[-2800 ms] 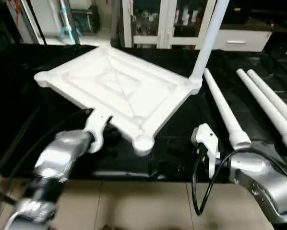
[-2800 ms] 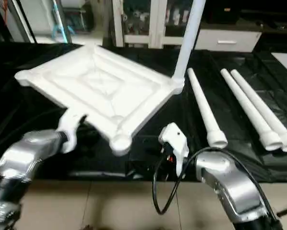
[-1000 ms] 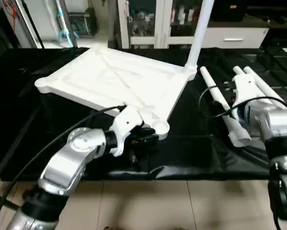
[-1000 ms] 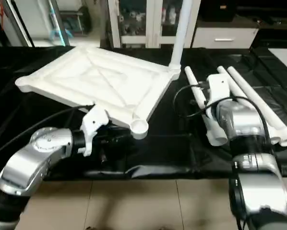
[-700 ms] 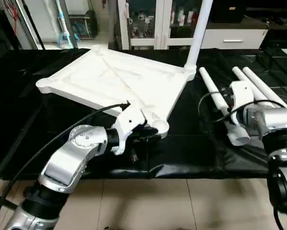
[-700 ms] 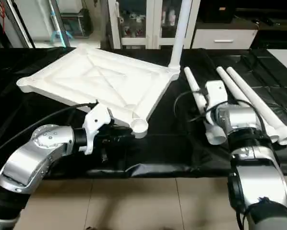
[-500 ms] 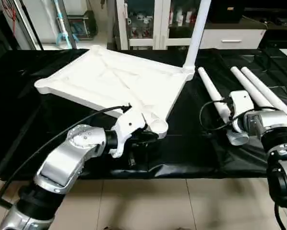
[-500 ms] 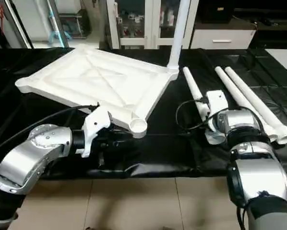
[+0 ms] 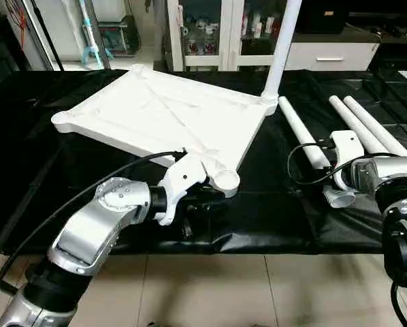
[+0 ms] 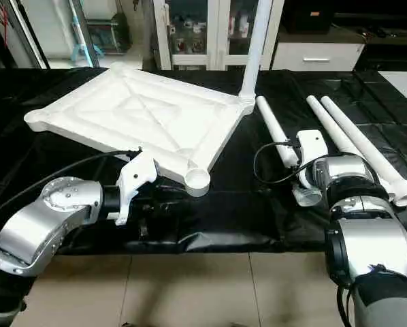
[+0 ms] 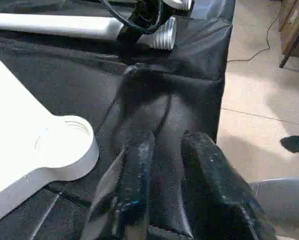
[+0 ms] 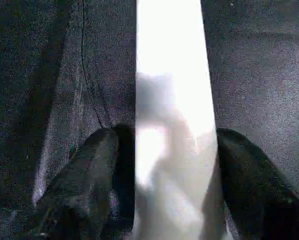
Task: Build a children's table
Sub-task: Pick table leg
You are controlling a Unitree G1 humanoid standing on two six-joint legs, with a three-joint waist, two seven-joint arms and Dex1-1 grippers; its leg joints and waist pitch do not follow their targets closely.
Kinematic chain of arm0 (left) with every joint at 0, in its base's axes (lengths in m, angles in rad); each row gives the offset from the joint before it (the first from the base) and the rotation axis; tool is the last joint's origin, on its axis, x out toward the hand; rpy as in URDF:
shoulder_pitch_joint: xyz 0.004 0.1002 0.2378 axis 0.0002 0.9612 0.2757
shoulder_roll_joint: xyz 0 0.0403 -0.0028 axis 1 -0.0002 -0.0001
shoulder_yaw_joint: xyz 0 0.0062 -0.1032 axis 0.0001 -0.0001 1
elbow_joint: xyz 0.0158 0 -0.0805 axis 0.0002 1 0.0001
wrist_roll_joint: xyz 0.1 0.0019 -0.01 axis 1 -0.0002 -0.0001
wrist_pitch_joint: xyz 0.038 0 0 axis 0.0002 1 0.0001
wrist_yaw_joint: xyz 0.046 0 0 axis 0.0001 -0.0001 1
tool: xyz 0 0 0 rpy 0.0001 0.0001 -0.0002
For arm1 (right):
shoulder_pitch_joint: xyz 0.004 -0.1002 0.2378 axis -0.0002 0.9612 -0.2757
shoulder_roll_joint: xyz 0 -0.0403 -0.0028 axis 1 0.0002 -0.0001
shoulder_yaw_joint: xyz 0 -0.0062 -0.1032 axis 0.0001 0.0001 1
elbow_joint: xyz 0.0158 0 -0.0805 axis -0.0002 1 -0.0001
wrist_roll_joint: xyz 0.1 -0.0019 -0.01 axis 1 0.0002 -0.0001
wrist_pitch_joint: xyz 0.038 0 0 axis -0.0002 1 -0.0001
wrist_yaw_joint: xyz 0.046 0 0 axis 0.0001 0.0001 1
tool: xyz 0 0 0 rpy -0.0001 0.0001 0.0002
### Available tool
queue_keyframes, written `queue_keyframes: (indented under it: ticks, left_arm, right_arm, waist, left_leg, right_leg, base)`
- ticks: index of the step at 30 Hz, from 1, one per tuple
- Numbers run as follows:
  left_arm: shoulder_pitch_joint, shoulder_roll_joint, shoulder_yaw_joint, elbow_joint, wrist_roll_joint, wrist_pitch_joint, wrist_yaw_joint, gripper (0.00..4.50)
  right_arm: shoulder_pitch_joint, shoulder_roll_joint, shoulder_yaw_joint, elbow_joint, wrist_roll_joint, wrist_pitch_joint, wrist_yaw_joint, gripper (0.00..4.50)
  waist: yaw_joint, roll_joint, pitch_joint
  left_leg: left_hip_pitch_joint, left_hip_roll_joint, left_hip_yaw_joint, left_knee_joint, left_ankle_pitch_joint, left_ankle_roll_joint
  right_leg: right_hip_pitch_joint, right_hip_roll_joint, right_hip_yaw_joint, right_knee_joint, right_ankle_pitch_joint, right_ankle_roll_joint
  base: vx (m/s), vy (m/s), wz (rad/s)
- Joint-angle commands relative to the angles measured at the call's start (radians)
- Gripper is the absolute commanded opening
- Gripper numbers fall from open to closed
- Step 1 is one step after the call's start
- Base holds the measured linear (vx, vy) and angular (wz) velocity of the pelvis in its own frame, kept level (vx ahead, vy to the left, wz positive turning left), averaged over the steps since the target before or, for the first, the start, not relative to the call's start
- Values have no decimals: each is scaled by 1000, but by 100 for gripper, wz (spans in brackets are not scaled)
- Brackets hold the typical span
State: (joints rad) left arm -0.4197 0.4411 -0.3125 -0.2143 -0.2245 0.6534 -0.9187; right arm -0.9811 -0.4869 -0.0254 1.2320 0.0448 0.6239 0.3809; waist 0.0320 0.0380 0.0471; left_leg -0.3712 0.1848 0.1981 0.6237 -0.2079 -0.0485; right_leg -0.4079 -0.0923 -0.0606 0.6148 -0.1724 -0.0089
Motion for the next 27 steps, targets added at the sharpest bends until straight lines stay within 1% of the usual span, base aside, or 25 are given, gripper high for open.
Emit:
queue_keyframes:
  ticks: [1,4,7,8,9,10,11,12,13,14,15,16,17,18,19,20,21,22,23,24,25,26,27]
  left_arm:
    - [-15,6,6,-10,-20,19,-12,154]
    - [-15,2,11,-9,-28,25,-12,174]
    - [-21,-5,16,-8,-34,28,-2,187]
    - [-21,-5,16,-8,-34,28,-1,206]
    - [-24,-8,19,-6,-35,29,4,211]
    - [-26,-12,23,-4,-36,29,10,211]
    - [-26,-9,30,-4,-43,31,14,223]
    - [-25,-8,33,-5,-45,31,13,235]
    - [-19,-5,40,-6,-50,30,14,235]
    - [-17,-5,44,-6,-52,29,14,247]
    - [-13,-9,51,-3,-52,29,21,258]
    - [-13,-10,51,-2,-52,28,22,258]
    - [-15,-19,55,5,-47,18,33,261]
    - [-24,-44,67,21,-41,-3,62,261]
    - [-29,-58,77,32,-37,-20,81,275]
    - [-36,-80,95,49,-34,-38,111,289]
    - [-48,-105,117,72,-31,-56,148,297]
    - [-48,-105,117,72,-31,-56,148,300]
    - [-63,-130,140,97,-28,-70,189,301]
    - [-76,-150,157,119,-25,-78,225,302]
    - [-88,-167,169,135,-23,-83,251,302]
    - [-100,-185,179,148,-27,-82,271,302]
    - [-104,-195,183,151,-32,-80,277,302]
  right_arm:
    - [6,-5,-14,37,8,4,6,270]
    - [7,-6,-18,45,8,0,5,238]
    - [9,-9,-38,51,11,-8,-7,225]
    - [10,-9,-40,51,12,-9,-8,207]
    - [10,-10,-49,51,16,-12,-15,201]
    - [12,-12,-64,50,26,-17,-29,201]
    - [18,-17,-92,45,44,-22,-53,195]
    - [21,-19,-98,43,49,-22,-57,193]
    - [32,-22,-120,34,68,-17,-69,193]
    - [37,-24,-129,29,77,-13,-73,191]
    - [56,-26,-152,15,95,-8,-87,190]
    - [60,-26,-155,12,98,-8,-88,190]
    - [84,-25,-169,-10,109,-4,-92,189]
    - [119,-20,-185,-60,116,-42,-102,189]
    - [134,-16,-193,-87,121,-57,-102,189]
    - [158,-8,-206,-139,131,-79,-100,188]
    - [194,5,-222,-221,141,-114,-97,188]
    - [194,5,-222,-221,141,-114,-97,188]
    - [245,25,-238,-333,156,-148,-88,188]
    - [293,44,-247,-438,172,-161,-82,188]
    - [335,61,-249,-534,183,-171,-77,188]
    - [384,78,-243,-641,197,-174,-71,188]
    - [404,85,-238,-685,202,-180,-67,188]
  waist:
    - [-1,-10,-66]
    - [-2,-10,-65]
    - [-2,-11,-65]
    - [-2,-11,-65]
    - [-1,-15,-65]
    - [-2,-14,-65]
    - [-2,-18,-64]
    - [-2,-17,-65]
    - [-2,-12,-65]
    - [-2,-14,-65]
    - [-2,-11,-65]
    - [-2,-11,-65]
    - [-3,-9,-64]
    - [-3,-10,-63]
    - [-3,-10,-61]
    - [-4,-12,-63]
    - [-5,-13,-63]
    - [-5,-8,-63]
    - [-7,-10,-66]
    - [-6,-8,-64]
    - [-6,-12,-65]
    - [-5,-12,-68]
    - [-4,-15,-70]
  left_leg:
    - [11,33,-11,-68,-160,17]
    - [10,33,-11,-68,-164,15]
    - [10,34,-11,-68,-166,15]
    - [9,33,-12,-68,-167,14]
    - [9,34,-12,-69,-167,16]
    - [9,34,-12,-69,-166,15]
    - [9,33,-11,-69,-167,15]
    - [9,32,-11,-69,-167,16]
    - [10,32,-12,-69,-169,14]
    - [11,32,-11,-69,-170,15]
    - [11,32,-11,-69,-168,13]
    - [11,32,-11,-69,-168,13]
    - [11,32,-11,-70,-175,12]
    - [12,31,-12,-71,-188,10]
    - [15,32,-11,-73,-213,6]
    - [16,32,-12,-72,-216,2]
    - [14,31,-13,-74,-220,2]
    - [14,29,-14,-74,-221,2]
    - [16,31,-16,-74,-222,1]
    - [15,29,-15,-75,-223,6]
    - [12,28,-15,-76,-206,15]
    - [13,30,-17,-77,-196,19]
    - [10,30,-18,-76,-168,31]
  right_leg:
    - [48,-40,32,-60,-181,-282]
    - [48,-39,31,-60,-187,-280]
    - [48,-40,32,-61,-191,-279]
    - [48,-40,31,-61,-194,-278]
    - [49,-41,31,-61,-196,-277]
    - [48,-40,32,-62,-200,-275]
    - [48,-40,32,-62,-206,-272]
    - [48,-41,32,-62,-209,-269]
    - [47,-40,31,-62,-210,-267]
    - [47,-39,31,-64,-208,-265]
    - [47,-38,31,-63,-191,-264]
    - [47,-38,31,-63,-191,-264]
    - [47,-37,30,-64,-193,-264]
    - [47,-37,30,-67,-204,-259]
    - [45,-39,31,-75,-230,-249]
    - [46,-39,30,-74,-236,-247]
    - [49,-39,30,-76,-243,-239]
    - [49,-38,30,-77,-245,-231]
    - [47,-40,29,-77,-250,-228]
    - [49,-38,31,-80,-250,-210]
    - [52,-35,31,-82,-234,-199]
    - [53,-38,31,-78,-225,-201]
    - [55,-39,32,-75,-209,-199]
  base:
    - [0,0,0]
    - [0,0,0]
    - [0,0,0]
    - [0,0,0]
    - [0,0,0]
    - [0,0,0]
    - [0,0,0]
    - [0,0,0]
    - [0,0,0]
    - [0,0,0]
    - [0,0,0]
    - [0,0,0]
    - [0,0,0]
    - [0,0,0]
    - [0,0,0]
    - [0,0,0]
    - [0,0,0]
    - [0,0,0]
    - [0,0,0]
    - [0,0,0]
    - [0,0,0]
    - [0,0,0]
    - [0,0,0]
